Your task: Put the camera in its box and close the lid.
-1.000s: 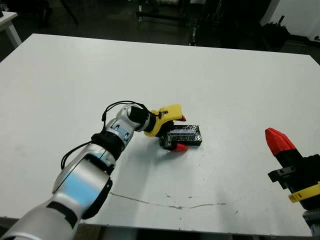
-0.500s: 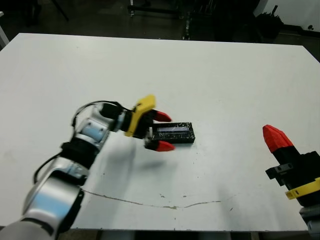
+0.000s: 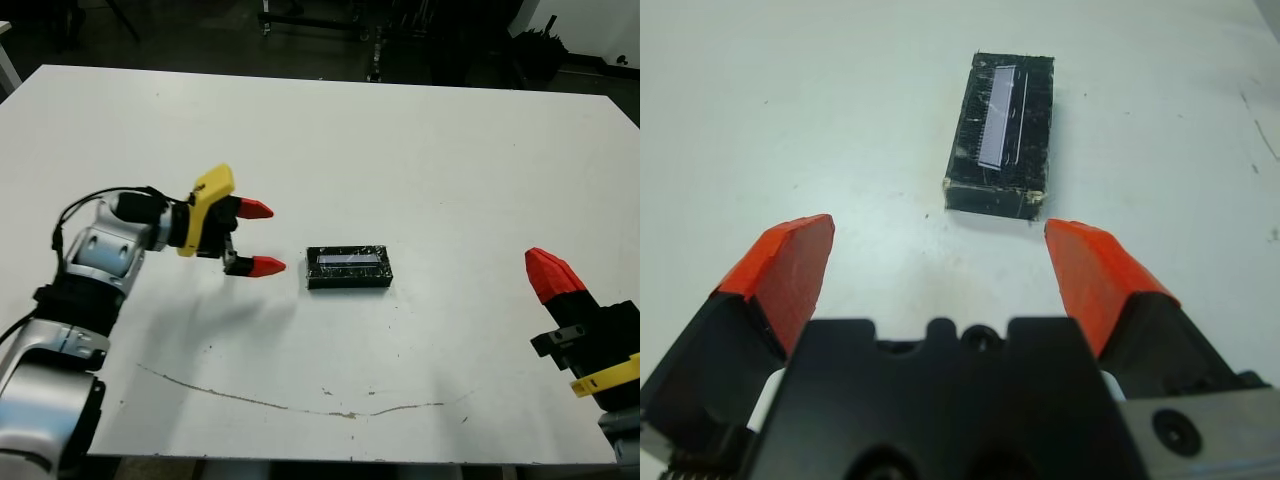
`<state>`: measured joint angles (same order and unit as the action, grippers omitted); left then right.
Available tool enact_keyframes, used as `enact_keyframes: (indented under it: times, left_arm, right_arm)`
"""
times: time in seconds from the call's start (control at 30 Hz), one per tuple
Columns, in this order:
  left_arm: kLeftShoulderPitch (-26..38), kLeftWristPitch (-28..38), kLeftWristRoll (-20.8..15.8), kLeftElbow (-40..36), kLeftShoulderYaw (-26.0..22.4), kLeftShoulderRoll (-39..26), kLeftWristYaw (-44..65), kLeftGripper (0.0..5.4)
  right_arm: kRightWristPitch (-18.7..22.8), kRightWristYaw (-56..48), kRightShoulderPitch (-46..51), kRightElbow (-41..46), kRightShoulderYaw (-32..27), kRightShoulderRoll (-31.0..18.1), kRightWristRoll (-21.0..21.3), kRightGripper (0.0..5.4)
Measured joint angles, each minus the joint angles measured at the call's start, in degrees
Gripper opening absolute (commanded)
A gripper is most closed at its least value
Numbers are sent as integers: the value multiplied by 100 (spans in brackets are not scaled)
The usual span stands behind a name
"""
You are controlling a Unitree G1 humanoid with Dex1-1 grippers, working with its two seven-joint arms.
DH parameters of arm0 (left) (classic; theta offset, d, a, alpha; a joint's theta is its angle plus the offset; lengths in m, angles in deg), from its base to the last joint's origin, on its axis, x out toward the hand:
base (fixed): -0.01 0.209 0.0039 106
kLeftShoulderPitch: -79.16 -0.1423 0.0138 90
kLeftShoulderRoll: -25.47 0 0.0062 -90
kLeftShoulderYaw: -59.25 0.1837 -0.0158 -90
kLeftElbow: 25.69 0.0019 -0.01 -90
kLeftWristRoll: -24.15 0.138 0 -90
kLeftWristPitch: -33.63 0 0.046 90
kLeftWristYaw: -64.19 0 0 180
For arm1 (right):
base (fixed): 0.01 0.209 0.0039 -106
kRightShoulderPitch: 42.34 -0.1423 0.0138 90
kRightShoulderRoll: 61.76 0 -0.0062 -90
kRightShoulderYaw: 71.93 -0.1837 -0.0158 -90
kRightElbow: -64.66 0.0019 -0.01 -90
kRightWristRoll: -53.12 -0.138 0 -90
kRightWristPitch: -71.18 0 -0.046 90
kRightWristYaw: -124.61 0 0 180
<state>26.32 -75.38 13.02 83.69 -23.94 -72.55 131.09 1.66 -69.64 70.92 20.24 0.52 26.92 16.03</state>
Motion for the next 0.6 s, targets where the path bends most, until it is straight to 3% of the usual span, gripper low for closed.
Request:
enact_keyframes:
  times: [0.17, 0.37, 0.6]
  left_arm:
    - [-748, -738, -466, -1528, -421, 916, -1798, 467]
    - [-1328, -1353, -591, -2975, -113, 1789, -3270, 381]
    - [-1404, -1712, -574, -3228, 362, 2362, -4206, 273]
  right_arm:
    - [7, 50, -8, -7, 21, 0, -21, 0]
    - [3, 86, -2, -8, 45, 7, -7, 0]
    - [-8, 87, 20, -8, 73, 30, 4, 0]
